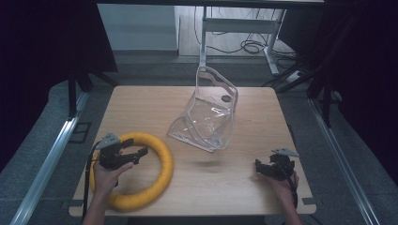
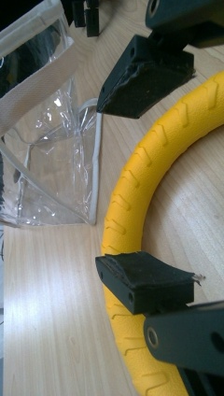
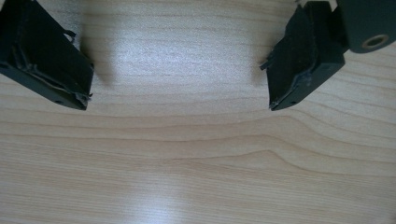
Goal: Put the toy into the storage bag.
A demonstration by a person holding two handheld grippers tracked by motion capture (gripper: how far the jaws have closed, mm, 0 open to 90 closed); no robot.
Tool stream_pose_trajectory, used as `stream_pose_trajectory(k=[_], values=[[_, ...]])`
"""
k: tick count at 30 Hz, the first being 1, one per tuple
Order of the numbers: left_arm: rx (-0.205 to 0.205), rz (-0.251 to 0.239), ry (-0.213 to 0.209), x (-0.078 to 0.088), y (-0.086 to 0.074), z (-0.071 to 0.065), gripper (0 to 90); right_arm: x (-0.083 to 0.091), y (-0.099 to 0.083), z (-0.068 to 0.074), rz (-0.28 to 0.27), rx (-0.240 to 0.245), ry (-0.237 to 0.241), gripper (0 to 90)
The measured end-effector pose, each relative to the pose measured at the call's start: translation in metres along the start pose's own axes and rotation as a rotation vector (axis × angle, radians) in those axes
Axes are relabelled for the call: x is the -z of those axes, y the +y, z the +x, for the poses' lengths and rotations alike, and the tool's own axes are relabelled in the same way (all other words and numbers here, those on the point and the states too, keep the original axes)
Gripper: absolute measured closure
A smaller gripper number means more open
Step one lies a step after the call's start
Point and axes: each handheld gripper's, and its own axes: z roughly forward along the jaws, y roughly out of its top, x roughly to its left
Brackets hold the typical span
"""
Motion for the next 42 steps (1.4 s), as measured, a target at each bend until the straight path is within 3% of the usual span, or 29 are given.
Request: stream_pose_trajectory(k=[2, 10, 17, 27, 34, 42], values=[[-0.003, 0.005, -0.001, 0.001, 0.001, 0.0, 25.7, 0.0, 0.0, 0.0, 0.0, 0.001, 0.0, 8.1], [-0.073, 0.109, -0.076, 0.003, 0.007, -0.007, 27.5, 0.001, 0.0, 0.0, -0.01, 0.009, 0.005, 12.2], [-0.065, 0.086, -0.105, 0.011, 0.012, -0.005, 27.3, 0.001, 0.0, 0.0, -0.011, 0.012, 0.007, 12.9], [-0.069, 0.106, -0.118, 0.015, 0.011, -0.004, 27.6, 0.001, 0.0, 0.0, -0.011, 0.008, 0.007, 13.3], [-0.139, 0.193, -0.136, 0.025, 0.011, -0.014, 28.2, 0.001, 0.0, 0.0, -0.011, 0.007, 0.008, 13.3], [-0.16, 0.257, -0.166, 0.034, 0.0, -0.017, 28.5, 0.001, 0.0, 0.0, -0.011, 0.005, 0.006, 13.6]])
